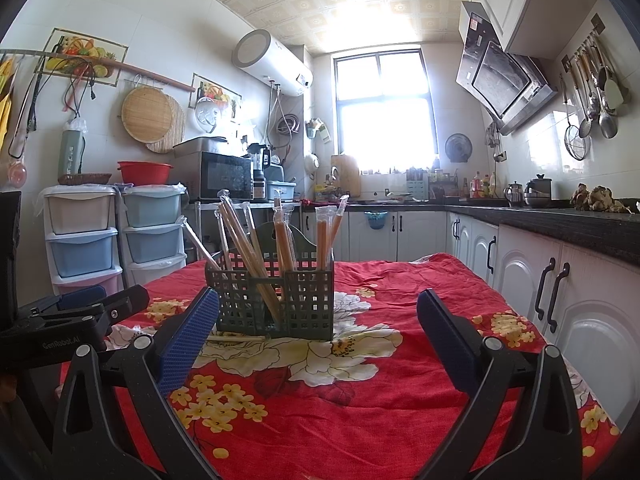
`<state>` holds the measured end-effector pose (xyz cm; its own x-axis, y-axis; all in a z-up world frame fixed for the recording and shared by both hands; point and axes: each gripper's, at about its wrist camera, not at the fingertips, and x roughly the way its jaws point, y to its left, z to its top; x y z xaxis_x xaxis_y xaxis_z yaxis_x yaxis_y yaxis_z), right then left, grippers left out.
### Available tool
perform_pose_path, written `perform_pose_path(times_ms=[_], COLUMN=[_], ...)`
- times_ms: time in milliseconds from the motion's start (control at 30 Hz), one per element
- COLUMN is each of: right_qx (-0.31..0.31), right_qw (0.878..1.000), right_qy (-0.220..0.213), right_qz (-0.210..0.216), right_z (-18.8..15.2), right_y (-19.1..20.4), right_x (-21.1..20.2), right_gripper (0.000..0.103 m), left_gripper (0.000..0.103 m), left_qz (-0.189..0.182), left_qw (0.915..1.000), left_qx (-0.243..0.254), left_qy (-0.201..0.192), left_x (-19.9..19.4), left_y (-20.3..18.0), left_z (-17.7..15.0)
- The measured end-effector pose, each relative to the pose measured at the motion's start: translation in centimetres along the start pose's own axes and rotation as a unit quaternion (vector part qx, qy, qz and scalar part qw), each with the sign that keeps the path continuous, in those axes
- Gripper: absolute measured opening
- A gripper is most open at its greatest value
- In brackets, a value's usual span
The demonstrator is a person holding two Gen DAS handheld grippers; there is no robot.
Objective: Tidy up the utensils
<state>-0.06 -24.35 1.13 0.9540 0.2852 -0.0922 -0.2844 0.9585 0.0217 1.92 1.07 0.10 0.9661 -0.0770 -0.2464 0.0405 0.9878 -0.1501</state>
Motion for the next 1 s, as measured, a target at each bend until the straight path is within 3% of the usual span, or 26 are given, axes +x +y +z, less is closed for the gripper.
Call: perform_pose_path(times_ms=[800,933,1000], right_qx=[0.004,0.021,0.029], right_qw=[1.0,0.999,0.997], right_qy=[0.001,0.03,0.053], right_qz=[-0.006,-0.028,-0.048], right_z=[0.0,0.5,1.2], right_y=[-0.3,-1.2,-2.2], right_x=[-0.1,0.6,1.3], right_gripper=[0.097,0.097,0.097], left_gripper=[0.093,0.093,0.092], left_qz=[0.001,0.0,0.025], left_qw=[0.9996,0.9978,0.9956], left_qx=[-0.011,-0.046,-0.061], left_qy=[0.024,0.049,0.067], left_x=[0.6,0.5,0.6], left_y=[0.9,2.9,5.3], left_z=[0.0,0.8,2.1])
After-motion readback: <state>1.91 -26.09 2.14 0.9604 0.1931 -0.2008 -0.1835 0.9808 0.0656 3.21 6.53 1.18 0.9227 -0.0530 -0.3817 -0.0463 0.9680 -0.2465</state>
